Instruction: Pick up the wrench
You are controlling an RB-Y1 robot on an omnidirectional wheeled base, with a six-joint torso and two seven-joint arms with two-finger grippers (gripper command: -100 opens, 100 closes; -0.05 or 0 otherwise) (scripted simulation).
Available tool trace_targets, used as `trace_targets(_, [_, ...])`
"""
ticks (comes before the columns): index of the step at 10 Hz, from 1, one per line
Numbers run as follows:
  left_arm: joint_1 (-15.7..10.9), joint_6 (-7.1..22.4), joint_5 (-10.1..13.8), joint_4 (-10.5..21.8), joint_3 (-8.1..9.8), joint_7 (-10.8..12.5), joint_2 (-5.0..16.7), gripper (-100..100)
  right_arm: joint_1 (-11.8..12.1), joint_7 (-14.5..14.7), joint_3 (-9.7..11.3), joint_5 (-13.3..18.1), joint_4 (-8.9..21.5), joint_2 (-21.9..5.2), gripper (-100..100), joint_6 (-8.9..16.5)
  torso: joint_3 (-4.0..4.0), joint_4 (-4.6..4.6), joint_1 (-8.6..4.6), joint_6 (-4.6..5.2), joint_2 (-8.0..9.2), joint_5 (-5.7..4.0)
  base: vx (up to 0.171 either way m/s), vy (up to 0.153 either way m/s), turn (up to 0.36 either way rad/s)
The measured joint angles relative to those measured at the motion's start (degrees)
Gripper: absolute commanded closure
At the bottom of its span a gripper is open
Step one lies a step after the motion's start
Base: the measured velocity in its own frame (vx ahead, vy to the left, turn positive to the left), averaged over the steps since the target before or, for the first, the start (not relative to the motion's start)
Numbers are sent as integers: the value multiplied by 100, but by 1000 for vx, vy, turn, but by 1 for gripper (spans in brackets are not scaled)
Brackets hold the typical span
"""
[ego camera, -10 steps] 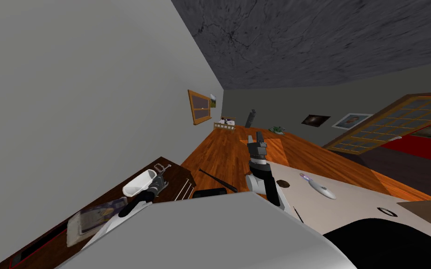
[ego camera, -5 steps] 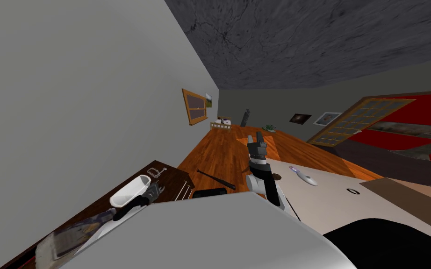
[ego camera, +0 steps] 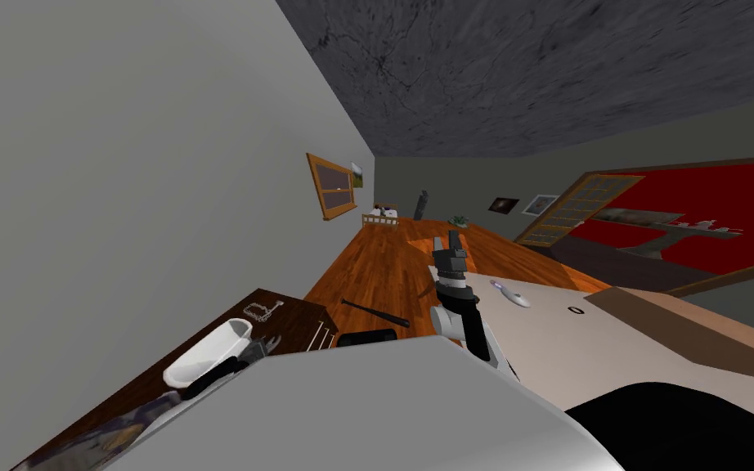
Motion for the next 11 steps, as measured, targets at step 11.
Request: trace_targets(11, [-281,1223,1257,1654,429,599,382,-100,1,0,-1,0,0,0,0,0,-2,0,7,-2,-4,2,-3,35,-149])
